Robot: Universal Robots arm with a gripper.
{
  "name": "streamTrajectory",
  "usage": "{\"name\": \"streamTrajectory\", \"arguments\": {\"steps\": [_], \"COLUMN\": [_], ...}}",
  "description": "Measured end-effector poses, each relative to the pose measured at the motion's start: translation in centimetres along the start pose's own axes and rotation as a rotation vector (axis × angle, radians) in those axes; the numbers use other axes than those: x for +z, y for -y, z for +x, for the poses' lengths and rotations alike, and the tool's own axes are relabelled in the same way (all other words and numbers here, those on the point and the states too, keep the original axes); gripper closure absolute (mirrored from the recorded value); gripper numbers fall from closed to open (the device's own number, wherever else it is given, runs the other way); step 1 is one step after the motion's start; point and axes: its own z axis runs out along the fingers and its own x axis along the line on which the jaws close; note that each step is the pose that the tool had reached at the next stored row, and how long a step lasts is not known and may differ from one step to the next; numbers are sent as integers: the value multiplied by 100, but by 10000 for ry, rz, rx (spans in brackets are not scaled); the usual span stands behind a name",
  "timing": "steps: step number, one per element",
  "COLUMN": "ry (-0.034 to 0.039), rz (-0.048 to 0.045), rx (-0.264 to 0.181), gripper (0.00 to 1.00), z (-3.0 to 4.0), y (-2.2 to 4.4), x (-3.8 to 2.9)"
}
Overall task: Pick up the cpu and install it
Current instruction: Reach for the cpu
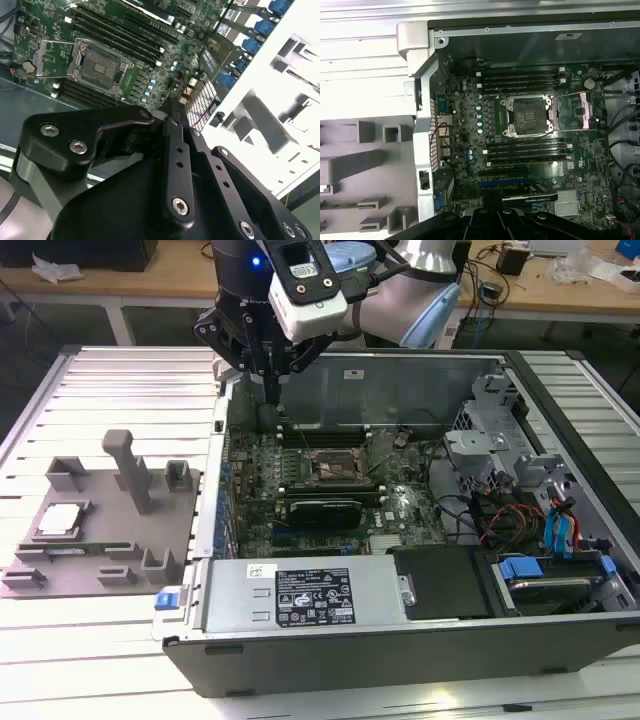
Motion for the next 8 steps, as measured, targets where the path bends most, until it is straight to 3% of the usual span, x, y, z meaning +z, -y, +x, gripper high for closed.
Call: {"name": "streamTrajectory", "arguments": {"steps": [8], "ry": [0], "rz": [0], "rx": [0], "gripper": [89], "z": [0], "y": [0], "x": [0]}}
